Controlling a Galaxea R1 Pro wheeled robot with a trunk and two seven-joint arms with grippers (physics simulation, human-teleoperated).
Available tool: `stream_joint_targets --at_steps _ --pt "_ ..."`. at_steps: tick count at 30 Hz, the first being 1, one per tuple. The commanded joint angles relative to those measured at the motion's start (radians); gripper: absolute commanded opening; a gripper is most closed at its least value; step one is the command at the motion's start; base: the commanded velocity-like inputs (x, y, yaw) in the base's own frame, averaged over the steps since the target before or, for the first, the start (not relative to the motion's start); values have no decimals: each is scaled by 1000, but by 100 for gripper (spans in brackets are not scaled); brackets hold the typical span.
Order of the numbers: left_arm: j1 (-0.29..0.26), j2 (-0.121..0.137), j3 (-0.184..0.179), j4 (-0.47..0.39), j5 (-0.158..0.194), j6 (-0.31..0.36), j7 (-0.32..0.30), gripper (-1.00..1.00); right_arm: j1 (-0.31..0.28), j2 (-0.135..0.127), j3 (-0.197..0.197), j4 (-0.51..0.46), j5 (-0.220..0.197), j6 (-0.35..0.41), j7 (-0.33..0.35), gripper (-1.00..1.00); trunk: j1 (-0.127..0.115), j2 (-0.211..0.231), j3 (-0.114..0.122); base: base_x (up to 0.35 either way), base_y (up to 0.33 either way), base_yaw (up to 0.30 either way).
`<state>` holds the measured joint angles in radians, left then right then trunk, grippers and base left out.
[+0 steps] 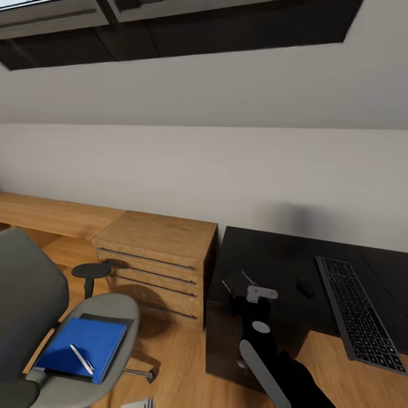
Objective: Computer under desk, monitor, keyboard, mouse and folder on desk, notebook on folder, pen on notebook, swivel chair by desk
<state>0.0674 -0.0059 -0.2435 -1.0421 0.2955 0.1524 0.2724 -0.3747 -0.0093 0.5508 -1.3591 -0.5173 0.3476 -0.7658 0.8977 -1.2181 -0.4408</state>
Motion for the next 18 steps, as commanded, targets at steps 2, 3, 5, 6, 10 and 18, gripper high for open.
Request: stream_joint_targets --at_steps 2,3,5,6,10,18 --pt "0 0 -3 0 8 4 7 100 -1 -7 3 -2 -4 5 -7 100 1 -1 -1 306 0 4" --pt "0 0 -4 1 8 4 7 100 -1 -8 3 -2 -4 5 -7 100 1 -1 -1 310 0 3" --pt "0 0 -7 2 8 4 7 100 -1 -10 3 -2 -4 5 -7 100 1 -1 -1 313 0 2" --pt "0 0 -9 2 8 4 7 100 -1 -11 3 -2 -4 5 -7 100 1 -1 -1 315 0 1" --pt "0 0 -16 3 8 4 8 100 -1 -13 3 -1 -4 5 -7 100 1 -1 -1 317 0 1" --pt "0 0 -23 4 8 4 8 100 -1 -14 5 30 0 4 1 100 1 -1 -1 320 0 0"
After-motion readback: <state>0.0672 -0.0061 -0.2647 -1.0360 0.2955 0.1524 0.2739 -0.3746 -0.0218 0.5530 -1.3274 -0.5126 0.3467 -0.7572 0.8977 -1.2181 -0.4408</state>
